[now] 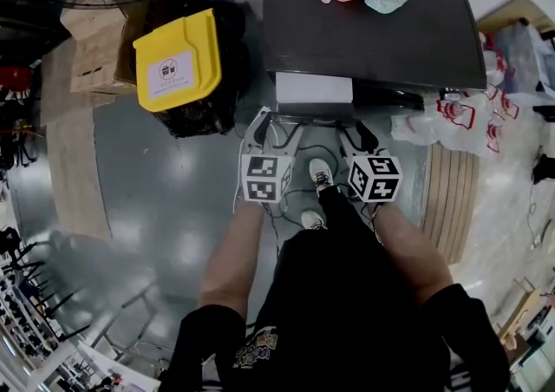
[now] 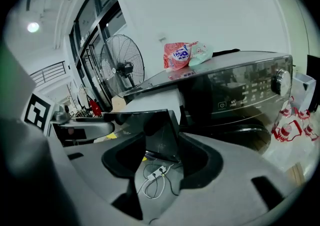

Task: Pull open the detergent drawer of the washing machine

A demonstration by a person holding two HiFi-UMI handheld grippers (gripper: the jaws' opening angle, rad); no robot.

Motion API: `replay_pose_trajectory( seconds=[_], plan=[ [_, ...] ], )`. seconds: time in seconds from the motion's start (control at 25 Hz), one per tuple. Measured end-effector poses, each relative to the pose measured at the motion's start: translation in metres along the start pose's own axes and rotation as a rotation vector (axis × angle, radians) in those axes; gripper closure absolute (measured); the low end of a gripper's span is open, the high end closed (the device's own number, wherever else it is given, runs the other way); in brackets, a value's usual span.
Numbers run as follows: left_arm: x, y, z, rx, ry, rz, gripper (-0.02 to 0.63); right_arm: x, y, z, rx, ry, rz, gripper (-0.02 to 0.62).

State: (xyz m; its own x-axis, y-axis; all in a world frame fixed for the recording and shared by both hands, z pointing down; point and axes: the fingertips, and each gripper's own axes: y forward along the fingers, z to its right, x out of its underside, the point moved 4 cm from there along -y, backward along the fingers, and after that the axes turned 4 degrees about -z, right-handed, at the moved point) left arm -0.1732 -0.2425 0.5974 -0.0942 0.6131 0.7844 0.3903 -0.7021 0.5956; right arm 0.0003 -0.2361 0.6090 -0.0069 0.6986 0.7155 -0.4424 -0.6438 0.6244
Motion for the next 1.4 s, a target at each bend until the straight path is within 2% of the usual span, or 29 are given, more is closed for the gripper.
replay_pose_trajectory(
  seconds=[0.6,1.16,1.4],
  plan=[
    [0.055,-0.058,0.03,-0.009,0.002,-0.029,0.31,0.065,-0.051,-0.026,-0.012,0.005,-0.035,0.397],
    [0.092,-0.097,0.054,-0.051,0.03,-0.032,0.31,0.096,-0.08,-0.033,-0.025,-0.012,-0.044,0.386],
    [0.083,-0.138,0.071,-0.069,0.029,0.038,0.311,0.08,-0.121,-0.048,-0.057,-0.097,0.047,0.456]
  ],
)
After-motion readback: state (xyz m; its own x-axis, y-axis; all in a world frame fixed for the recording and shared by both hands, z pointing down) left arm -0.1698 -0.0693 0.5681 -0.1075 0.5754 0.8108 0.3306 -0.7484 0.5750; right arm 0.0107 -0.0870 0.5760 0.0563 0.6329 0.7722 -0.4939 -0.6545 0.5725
